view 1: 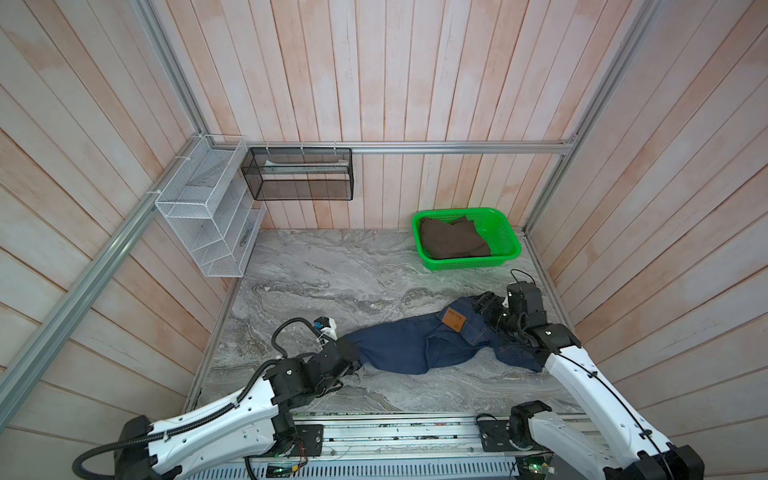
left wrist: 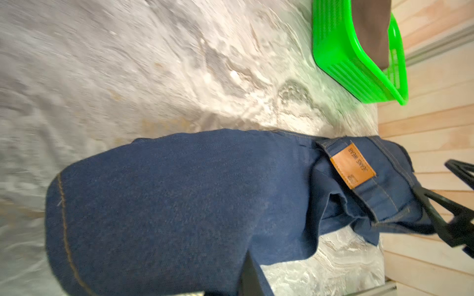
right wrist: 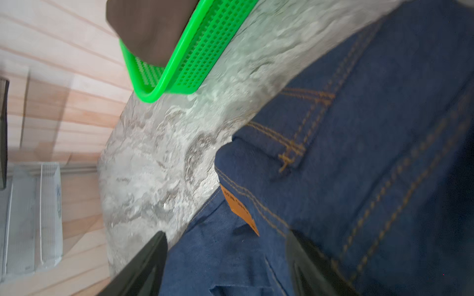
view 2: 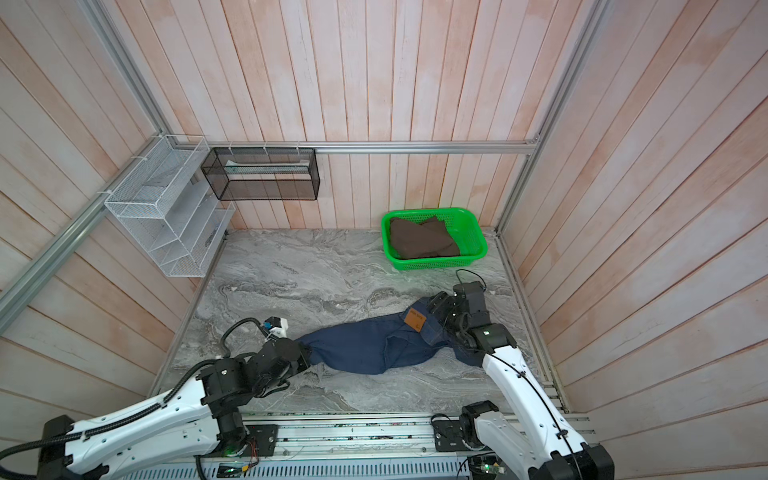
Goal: Fold and stack the trousers
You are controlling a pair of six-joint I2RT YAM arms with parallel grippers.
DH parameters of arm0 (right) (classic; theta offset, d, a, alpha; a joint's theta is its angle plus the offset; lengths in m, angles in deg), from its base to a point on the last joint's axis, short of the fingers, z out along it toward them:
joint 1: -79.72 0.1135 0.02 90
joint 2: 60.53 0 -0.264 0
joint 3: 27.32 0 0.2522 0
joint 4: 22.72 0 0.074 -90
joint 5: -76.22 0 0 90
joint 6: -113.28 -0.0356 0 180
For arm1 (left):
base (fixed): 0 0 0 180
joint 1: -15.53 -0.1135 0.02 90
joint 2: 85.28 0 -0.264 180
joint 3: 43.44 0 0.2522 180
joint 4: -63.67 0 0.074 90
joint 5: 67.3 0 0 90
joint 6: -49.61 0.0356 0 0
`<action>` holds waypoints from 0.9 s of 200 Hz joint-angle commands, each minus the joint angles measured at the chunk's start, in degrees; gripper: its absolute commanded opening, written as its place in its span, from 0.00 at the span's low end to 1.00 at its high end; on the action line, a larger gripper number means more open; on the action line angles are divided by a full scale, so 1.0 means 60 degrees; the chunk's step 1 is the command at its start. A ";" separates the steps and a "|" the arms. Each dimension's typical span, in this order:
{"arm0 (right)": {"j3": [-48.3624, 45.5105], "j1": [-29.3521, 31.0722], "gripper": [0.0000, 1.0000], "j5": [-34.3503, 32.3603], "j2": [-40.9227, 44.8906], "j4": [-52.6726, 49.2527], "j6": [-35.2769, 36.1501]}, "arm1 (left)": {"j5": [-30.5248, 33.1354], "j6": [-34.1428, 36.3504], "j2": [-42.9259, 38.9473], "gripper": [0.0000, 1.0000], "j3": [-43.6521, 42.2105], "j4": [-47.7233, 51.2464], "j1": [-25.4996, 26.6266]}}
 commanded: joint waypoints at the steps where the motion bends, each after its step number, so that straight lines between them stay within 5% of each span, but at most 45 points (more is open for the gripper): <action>1: 0.0653 0.1140 0.74 -0.0639 -0.0498 0.0006 -0.0234 | 0.0718 0.0417 -0.0701 0.00 0.0239 0.2288 -0.0699; 41: 0.1663 0.2992 0.77 -0.2133 -0.2156 -0.0749 -0.0106 | 0.0863 0.0701 -0.0989 0.00 0.0422 0.2756 -0.1107; 105: 0.4919 0.4987 0.79 -0.4130 -0.5745 -0.3612 0.1906 | 0.1167 0.0717 -0.0836 0.00 0.0472 0.2777 -0.1315; 180: 0.7165 0.5889 0.85 -0.5260 -0.9285 -0.5781 0.2707 | 0.1325 0.0607 -0.1231 0.00 0.0422 0.2903 -0.1359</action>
